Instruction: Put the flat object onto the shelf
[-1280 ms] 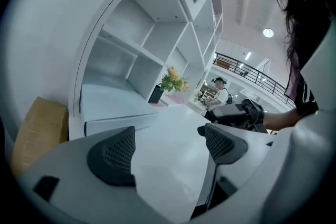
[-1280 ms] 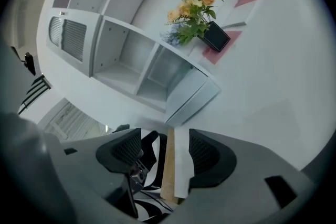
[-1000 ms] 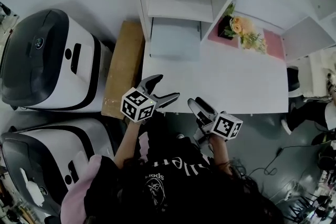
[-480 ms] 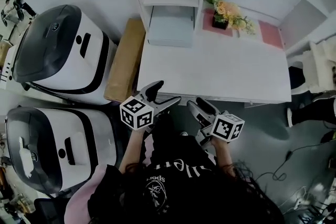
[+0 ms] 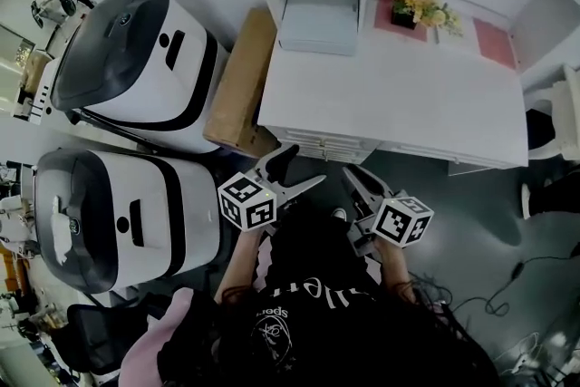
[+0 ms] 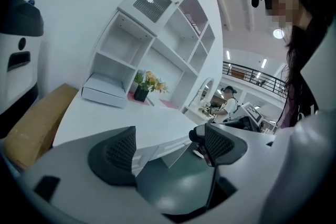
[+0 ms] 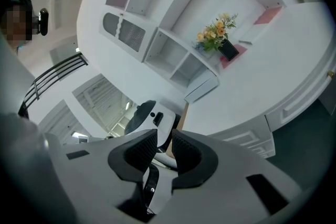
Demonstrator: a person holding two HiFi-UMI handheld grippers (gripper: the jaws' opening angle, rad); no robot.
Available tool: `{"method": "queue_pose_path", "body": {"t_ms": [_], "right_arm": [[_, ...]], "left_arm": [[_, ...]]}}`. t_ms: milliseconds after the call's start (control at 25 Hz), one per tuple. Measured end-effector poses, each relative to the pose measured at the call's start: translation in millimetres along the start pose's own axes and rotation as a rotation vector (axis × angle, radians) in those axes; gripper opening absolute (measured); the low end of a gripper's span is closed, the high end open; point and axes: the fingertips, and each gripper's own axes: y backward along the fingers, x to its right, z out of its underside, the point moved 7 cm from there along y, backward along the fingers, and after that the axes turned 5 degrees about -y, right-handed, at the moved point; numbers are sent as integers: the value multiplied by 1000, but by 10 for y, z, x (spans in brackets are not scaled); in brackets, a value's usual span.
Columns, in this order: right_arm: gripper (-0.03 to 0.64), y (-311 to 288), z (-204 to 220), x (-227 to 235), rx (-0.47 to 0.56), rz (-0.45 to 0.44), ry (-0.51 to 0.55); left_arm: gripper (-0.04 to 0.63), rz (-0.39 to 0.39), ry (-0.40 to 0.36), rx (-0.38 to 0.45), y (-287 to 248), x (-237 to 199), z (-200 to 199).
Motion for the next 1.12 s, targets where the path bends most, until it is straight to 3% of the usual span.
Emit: {"method": "queue_pose_path", "body": {"t_ms": [80, 200, 360, 680, 1120], "right_arm": [[112, 2, 51, -6, -9, -7, -12], [110, -23, 144, -26, -27, -17, -26], [109, -89, 302, -97, -45, -10, -22], [107, -172, 655, -436, -42, 8, -1], [95, 22, 1464, -1088, -7, 19, 55]], "left_arm": [[384, -10, -12, 0, 65, 23, 46], [243, -13, -4, 43, 184, 29, 76], [204, -10, 23, 84, 388, 5, 143], [127, -26, 37, 92, 914, 19, 321], [87, 77, -1, 109, 1687, 314, 517]]}}
